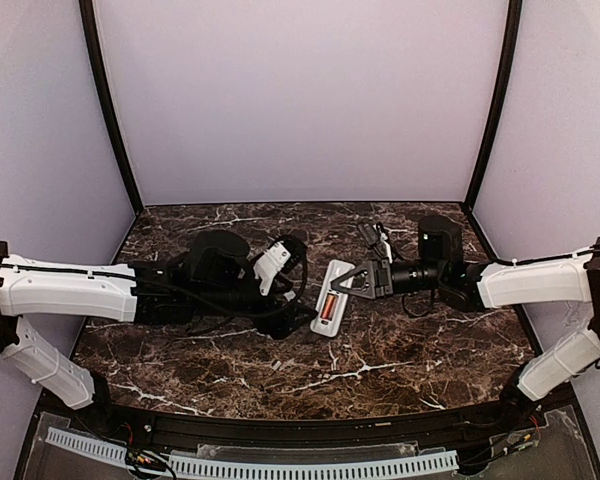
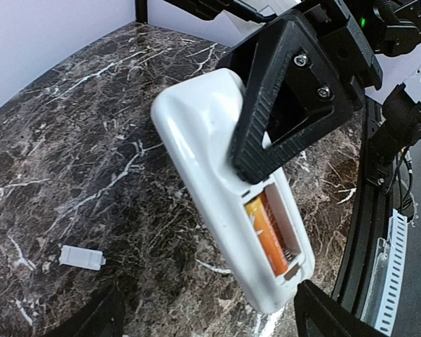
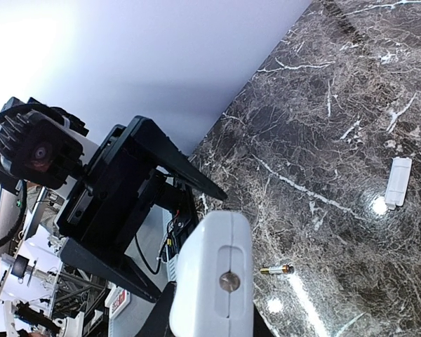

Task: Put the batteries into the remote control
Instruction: Press the battery in the battery compartment.

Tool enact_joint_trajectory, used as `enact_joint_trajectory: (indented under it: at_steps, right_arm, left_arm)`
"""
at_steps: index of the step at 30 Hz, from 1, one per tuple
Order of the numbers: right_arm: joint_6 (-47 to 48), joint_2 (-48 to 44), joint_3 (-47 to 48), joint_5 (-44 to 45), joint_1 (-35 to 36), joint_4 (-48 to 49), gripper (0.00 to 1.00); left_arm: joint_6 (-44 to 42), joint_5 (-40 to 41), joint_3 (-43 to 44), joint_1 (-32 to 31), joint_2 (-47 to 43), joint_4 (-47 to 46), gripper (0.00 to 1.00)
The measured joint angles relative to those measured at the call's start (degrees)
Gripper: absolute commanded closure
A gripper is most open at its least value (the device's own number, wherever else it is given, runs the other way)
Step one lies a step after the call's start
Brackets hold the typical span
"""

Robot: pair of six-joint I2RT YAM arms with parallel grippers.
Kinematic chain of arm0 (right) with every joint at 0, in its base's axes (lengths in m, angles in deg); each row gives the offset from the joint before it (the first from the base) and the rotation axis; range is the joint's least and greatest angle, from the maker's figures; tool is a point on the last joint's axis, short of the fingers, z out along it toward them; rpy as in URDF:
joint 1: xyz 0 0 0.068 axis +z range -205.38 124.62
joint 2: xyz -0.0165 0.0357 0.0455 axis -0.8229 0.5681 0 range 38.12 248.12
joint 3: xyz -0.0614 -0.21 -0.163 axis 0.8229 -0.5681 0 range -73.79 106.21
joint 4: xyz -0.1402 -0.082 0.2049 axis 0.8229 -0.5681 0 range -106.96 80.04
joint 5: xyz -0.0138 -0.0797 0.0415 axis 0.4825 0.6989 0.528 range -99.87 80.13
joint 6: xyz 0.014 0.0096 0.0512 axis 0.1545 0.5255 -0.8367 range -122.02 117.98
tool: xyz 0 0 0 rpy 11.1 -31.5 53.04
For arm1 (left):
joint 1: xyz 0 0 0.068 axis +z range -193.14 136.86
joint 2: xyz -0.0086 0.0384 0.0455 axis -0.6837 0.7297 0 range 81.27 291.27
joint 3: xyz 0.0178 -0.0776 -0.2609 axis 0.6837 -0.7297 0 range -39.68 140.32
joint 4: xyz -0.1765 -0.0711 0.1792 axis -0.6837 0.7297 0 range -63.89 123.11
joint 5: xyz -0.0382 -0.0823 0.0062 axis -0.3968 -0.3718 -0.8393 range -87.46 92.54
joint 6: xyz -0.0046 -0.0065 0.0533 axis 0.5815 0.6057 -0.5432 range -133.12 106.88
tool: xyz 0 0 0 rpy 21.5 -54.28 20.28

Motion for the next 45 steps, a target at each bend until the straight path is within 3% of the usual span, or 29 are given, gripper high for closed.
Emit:
enact_joint_trajectory:
  at_steps: [7, 19, 24, 29, 34, 39, 43, 45]
  right_arm:
    - [0.92, 0.00, 0.00, 0.20, 0.52, -0.81, 1.00]
    - [1.60, 0.00, 0.00, -0.92, 1.57, -0.22, 1.00]
    - [1.36, 0.00, 0.00, -1.18, 1.60, 0.28, 1.00]
    - [0.20, 0.00, 0.02, -1.09, 1.60, 1.64, 1.00]
    - [-0.42, 0.04, -0.07, -0.48, 1.40, 3.80, 1.00]
    - [-1.11, 0.04, -0.15, 0.26, 1.38, 4.20, 1.00]
    - [-1.14, -0.04, -0.13, 1.81, 1.51, 3.19, 1.00]
    - [-1.11, -0.07, -0.11, 2.99, 1.53, 2.21, 1.00]
  left_arm:
    - [5.29, -5.51, 0.52, 0.00, 3.10, -2.93, 0.27]
    - [7.13, -7.52, 1.79, 0.00, 5.92, -4.20, 0.40]
    - [7.19, -7.32, 2.23, -0.02, 6.27, -4.09, 0.57]
    - [6.95, -6.91, 2.38, -0.46, 6.29, -4.28, 0.67]
    - [7.50, -5.42, 2.97, -0.39, 6.29, -4.09, 0.69]
    - [7.37, -3.87, 3.67, -0.50, 6.34, -3.48, 0.55]
    - [7.89, -0.92, 5.44, -0.66, 7.34, -1.68, 0.54]
    - [8.63, 0.66, 6.05, -0.72, 8.11, -1.22, 0.58]
